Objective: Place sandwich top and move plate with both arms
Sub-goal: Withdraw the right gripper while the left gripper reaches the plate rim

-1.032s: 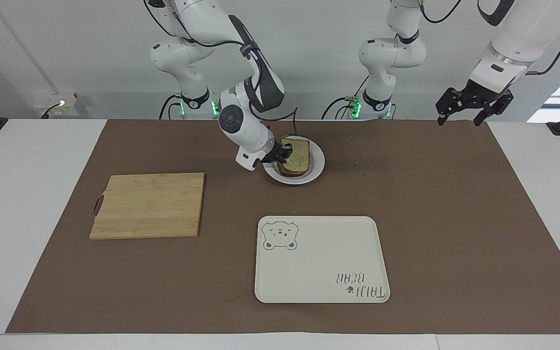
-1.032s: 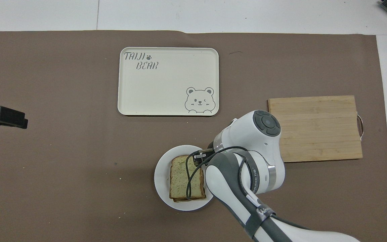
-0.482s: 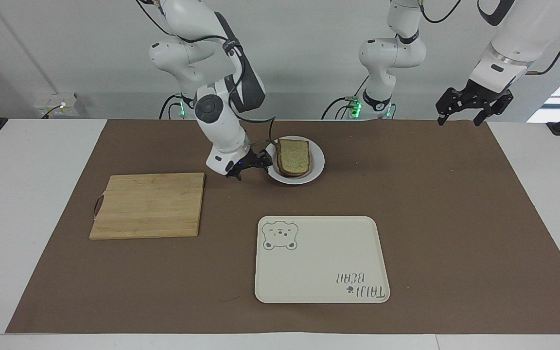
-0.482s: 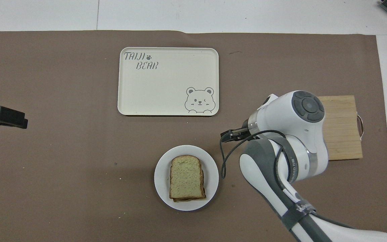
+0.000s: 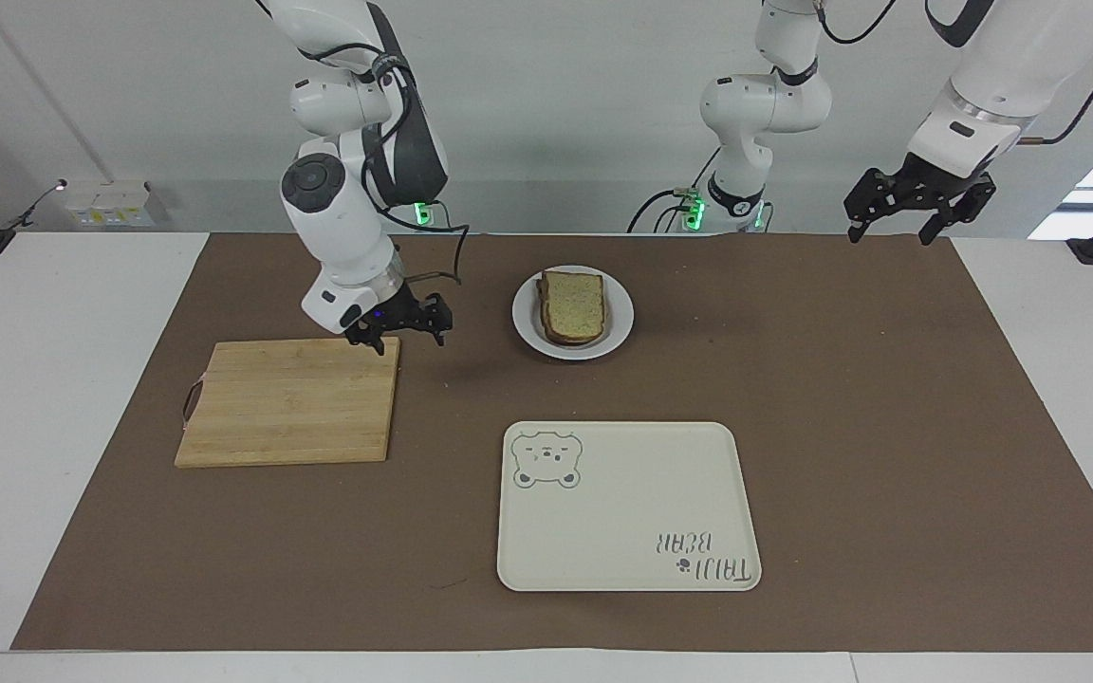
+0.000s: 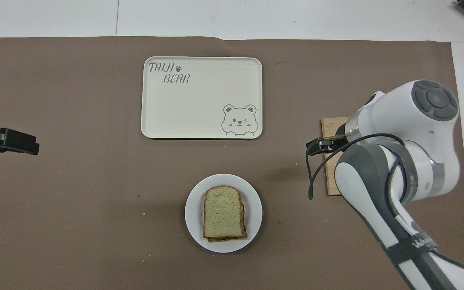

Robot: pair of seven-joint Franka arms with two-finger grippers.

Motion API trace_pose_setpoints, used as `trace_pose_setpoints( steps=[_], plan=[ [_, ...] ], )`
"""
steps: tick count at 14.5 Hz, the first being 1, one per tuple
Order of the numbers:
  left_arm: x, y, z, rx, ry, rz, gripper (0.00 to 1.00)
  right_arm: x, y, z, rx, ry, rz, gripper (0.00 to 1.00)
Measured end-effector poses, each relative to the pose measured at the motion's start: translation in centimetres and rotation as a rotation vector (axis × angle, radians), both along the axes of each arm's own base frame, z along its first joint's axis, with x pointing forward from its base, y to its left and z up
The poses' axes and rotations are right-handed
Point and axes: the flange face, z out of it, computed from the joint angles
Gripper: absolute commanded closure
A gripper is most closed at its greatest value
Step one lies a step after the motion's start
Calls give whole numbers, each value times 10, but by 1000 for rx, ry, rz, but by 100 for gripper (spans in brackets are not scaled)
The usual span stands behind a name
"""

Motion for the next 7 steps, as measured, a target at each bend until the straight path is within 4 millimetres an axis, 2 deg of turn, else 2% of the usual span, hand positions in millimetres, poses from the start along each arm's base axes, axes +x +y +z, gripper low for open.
trace_pose_setpoints(
  steps=[3, 7],
  plan=[
    [-4, -7, -6, -54, 22, -6, 0, 3, -11, 20, -29, 21, 2, 0],
    [-3, -23, -34, -115, 45, -83, 0, 8, -51, 50, -32, 15, -58, 0]
  ],
)
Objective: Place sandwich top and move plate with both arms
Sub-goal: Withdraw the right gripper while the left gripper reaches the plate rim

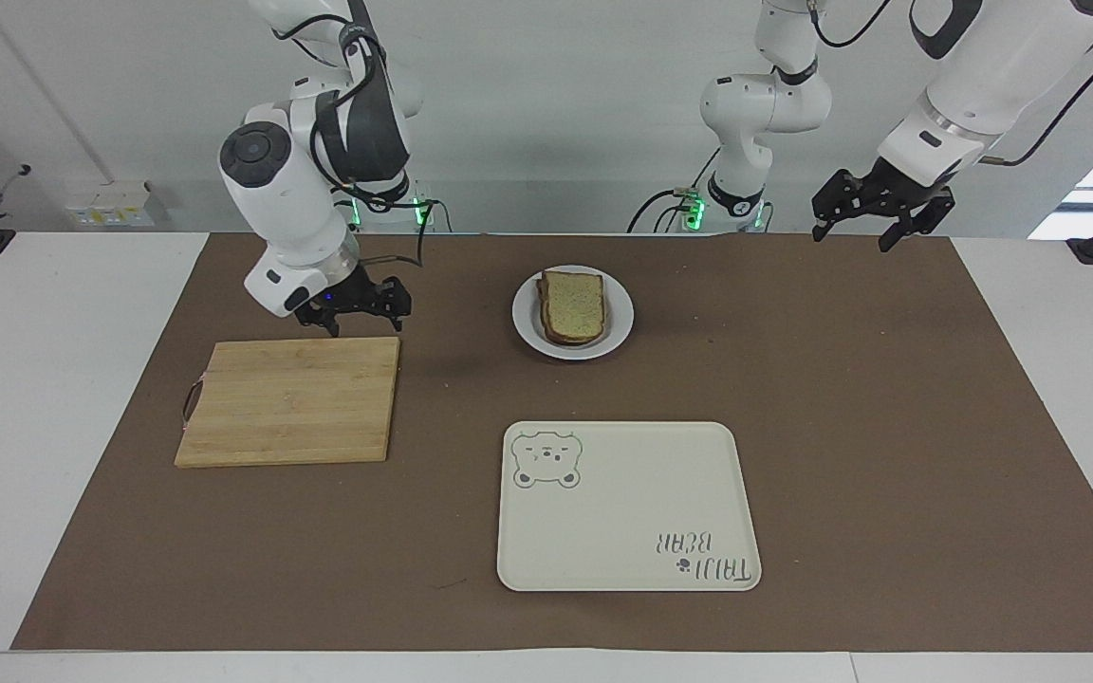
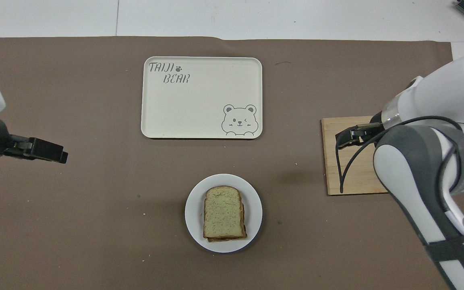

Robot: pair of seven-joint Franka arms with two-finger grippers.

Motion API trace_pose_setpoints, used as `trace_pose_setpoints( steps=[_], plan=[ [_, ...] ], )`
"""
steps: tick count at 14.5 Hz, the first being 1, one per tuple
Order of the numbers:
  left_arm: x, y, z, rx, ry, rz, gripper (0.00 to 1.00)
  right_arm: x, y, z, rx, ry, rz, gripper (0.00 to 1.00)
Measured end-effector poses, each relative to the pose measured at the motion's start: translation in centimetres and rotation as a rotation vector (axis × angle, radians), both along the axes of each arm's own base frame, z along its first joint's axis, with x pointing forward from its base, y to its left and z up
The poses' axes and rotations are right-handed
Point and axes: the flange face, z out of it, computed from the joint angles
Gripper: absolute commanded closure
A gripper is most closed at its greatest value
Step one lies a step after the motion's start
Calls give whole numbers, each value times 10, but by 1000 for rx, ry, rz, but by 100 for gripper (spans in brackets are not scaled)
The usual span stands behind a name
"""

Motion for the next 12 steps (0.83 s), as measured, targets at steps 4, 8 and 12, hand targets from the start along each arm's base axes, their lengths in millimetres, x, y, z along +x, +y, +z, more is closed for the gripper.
trace_pose_setpoints(
  steps=[4, 8, 12],
  plan=[
    [2, -20, -41, -63, 3, -48, 0, -9, -39, 27, 8, -11, -61, 0],
    [0, -34, -71, -101, 7, -98, 0, -18, -72, 27, 7, 48, -115, 0],
    [-8, -53, -104, -170, 20, -133, 0, -19, -86, 44, -65, 13, -111, 0]
  ],
)
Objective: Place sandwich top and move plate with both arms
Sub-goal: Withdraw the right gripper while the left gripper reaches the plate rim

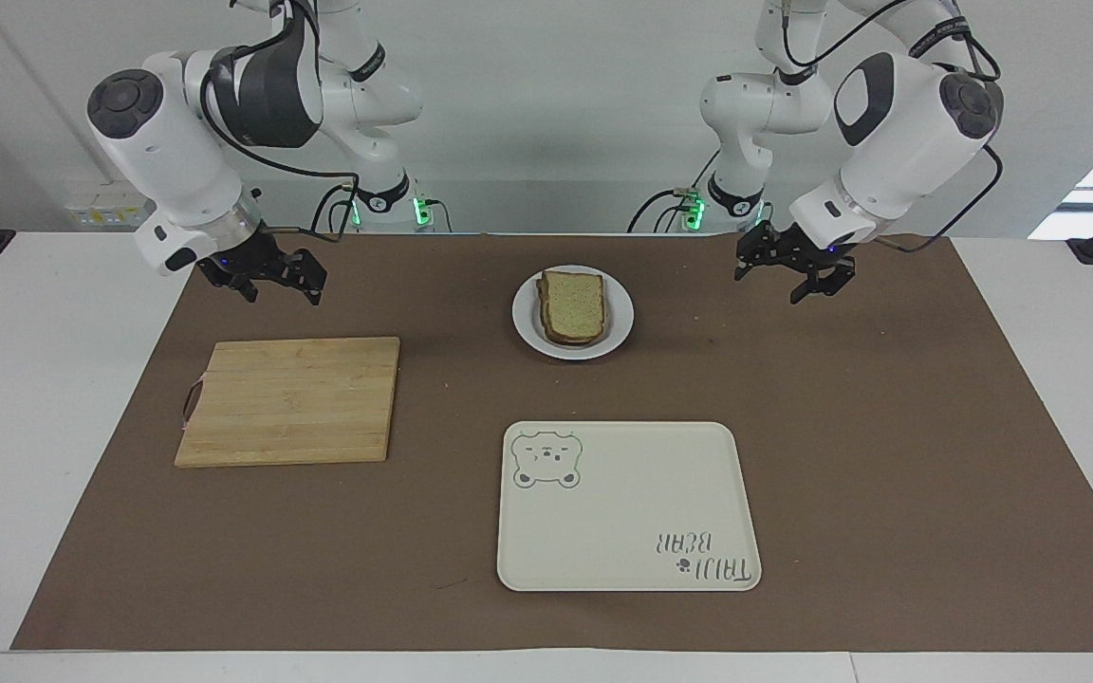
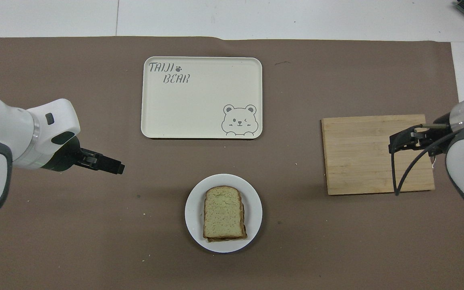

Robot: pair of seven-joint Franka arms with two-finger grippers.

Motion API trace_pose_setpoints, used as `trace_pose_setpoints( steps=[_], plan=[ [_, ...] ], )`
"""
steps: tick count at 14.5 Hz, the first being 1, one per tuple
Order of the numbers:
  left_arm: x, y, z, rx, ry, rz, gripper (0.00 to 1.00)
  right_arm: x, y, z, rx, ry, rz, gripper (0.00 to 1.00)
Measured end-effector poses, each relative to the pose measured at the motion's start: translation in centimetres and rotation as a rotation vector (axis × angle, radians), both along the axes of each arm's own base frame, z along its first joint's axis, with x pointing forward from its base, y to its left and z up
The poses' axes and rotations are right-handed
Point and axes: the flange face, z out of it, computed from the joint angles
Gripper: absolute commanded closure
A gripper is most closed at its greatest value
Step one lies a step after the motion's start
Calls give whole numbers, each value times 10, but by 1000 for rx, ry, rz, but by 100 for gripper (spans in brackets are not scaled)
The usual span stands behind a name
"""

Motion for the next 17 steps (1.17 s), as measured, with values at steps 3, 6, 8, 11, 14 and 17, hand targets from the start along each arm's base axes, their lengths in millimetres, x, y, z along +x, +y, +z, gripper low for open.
trace_pose_setpoints(
  steps=[3, 6, 8, 11, 14, 17],
  plan=[
    [-8, -13, -25, -41, -11, -7, 0, -5, -3, 38, 0, -73, -2, 0],
    [-19, -27, -59, -120, -4, 18, 0, -9, -11, 68, 0, -122, -14, 0],
    [-30, -38, -81, -155, 11, 35, 0, -12, -13, 85, 1, -130, 1, 0],
    [-45, -39, -117, -221, 40, 103, 0, -18, -13, 112, 0, -125, 5, 0],
    [-57, -41, -139, -285, 45, 137, 0, -25, -13, 126, -3, -119, 5, 0],
    [-74, -50, -162, -367, 65, 167, 0, -28, -14, 131, -4, -128, 5, 0]
  ],
)
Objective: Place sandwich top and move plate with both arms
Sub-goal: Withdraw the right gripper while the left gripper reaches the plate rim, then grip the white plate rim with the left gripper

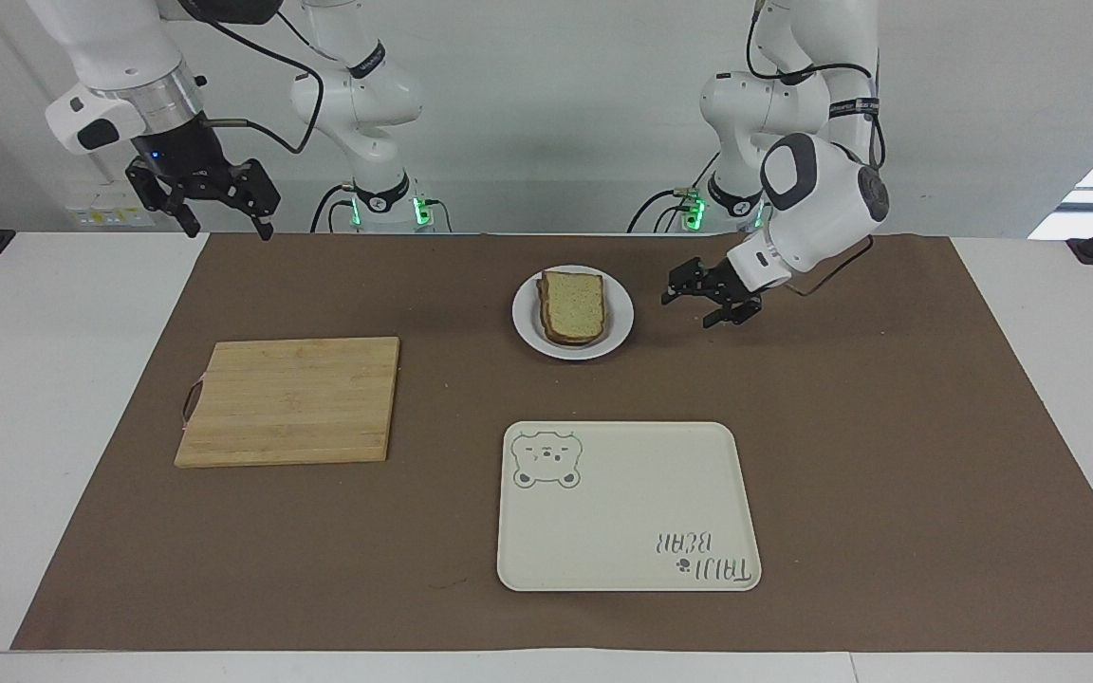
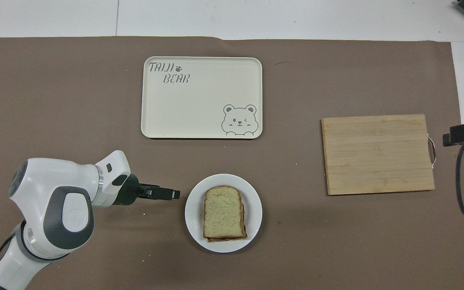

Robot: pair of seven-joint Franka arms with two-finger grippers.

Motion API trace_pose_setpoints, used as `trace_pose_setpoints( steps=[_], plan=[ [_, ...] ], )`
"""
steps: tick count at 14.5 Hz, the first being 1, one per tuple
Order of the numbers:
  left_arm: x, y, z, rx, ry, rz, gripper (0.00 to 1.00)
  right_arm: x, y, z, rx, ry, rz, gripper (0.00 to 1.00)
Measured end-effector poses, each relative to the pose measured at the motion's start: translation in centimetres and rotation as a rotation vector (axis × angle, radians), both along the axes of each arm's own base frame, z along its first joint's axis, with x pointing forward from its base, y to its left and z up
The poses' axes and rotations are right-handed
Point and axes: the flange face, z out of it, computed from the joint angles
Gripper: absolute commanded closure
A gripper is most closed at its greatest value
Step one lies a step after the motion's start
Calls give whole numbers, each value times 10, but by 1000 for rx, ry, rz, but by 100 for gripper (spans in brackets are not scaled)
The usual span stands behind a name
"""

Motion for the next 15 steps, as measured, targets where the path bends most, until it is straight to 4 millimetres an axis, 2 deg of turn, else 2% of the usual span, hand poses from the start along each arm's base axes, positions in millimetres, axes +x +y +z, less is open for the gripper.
trace_pose_setpoints(
  steps=[2, 6, 12, 15],
  plan=[
    [-12, -6, -13, -34, 26, 24, 0, -1, 0, 1, -2, -2, 0, 0],
    [-27, -21, -24, -54, 38, 18, 0, 0, 2, 1, -3, -2, 5, 0],
    [-48, -15, -57, -142, 23, 32, 0, -1, 7, -2, -4, 19, 14, 0],
    [-56, -16, -82, -216, -8, 44, 0, -1, 9, -1, -4, 17, 17, 0]
  ],
)
